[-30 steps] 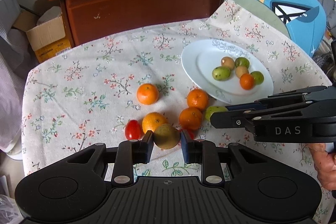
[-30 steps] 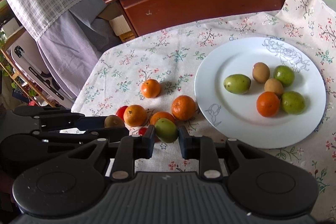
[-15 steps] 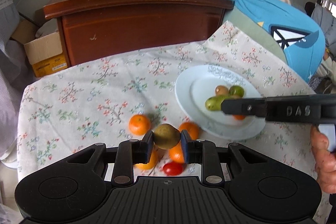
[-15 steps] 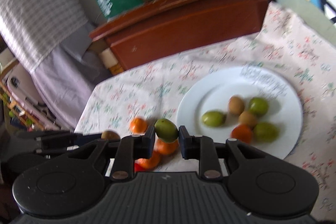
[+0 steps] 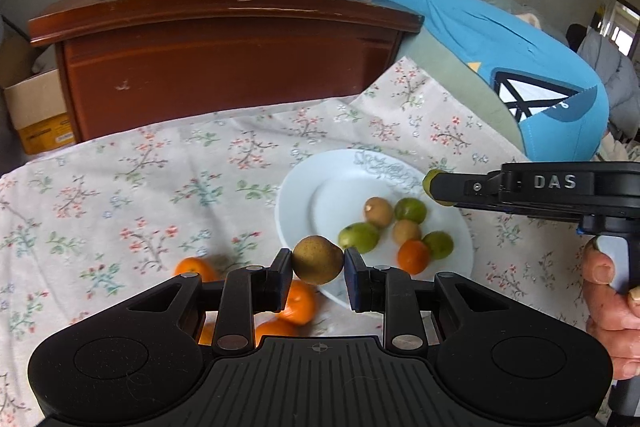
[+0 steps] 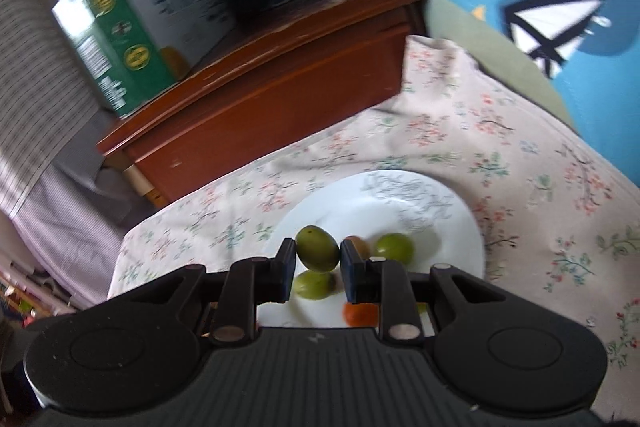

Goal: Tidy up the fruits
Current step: 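Carry the brown kiwi and green fruit onto the white plate and open both grippers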

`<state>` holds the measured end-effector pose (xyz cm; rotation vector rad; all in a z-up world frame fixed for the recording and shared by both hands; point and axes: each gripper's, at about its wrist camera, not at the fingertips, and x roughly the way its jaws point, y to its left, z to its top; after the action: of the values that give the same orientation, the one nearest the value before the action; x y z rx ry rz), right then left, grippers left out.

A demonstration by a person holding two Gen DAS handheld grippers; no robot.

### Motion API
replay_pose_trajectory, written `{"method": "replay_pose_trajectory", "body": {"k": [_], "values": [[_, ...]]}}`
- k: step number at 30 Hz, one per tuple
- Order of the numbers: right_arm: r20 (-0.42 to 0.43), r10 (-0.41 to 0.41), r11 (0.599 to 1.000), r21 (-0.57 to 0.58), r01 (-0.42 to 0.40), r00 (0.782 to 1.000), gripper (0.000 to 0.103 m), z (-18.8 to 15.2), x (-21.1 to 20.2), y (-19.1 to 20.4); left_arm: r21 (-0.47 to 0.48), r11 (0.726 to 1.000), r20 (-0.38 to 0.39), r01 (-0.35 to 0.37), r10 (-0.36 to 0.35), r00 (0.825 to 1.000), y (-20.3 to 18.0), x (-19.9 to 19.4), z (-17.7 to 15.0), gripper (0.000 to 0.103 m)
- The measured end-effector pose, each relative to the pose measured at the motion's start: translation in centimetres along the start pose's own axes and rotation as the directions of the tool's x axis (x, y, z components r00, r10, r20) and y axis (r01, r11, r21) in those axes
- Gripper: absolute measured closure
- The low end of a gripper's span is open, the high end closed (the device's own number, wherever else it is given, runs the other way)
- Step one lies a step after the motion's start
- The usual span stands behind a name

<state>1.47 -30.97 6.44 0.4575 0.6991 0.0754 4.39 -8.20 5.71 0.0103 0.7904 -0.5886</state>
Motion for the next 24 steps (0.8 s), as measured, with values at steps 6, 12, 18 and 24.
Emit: {"method": "replay_pose_trajectory", "body": {"k": [6, 12, 18, 24], "values": [[-0.014, -0.066, 0.993, 0.101, 0.067, 0.998, 0.079, 0.2, 0.4, -2.1, 0.004, 0.999, -0.009, 0.035, -0.035, 0.999, -1.4, 1.1, 0.2, 0.078], [-0.018, -0.127, 0.979, 0.157, 0.129, 0.992, 0.079, 0.3, 0.6, -3.3, 0.009, 0.999, -0.030, 0.050, -0.050, 0.998, -2.5, 2.5, 0.0, 0.078], [-0.039, -0.148, 0.970, 0.188, 0.152, 0.988, 0.079, 0.0, 1.1, -4.0, 0.015, 0.998, -0.045, 0.067, -0.066, 0.997, -3.5, 3.8, -0.1, 0.078], [-0.054, -0.153, 0.961, 0.223, 0.161, 0.987, 0.076, -0.2, 1.6, -4.7, 0.008, 0.997, -0.055, 0.078, -0.078, 0.995, -3.9, 4.9, -0.1, 0.078]]}}
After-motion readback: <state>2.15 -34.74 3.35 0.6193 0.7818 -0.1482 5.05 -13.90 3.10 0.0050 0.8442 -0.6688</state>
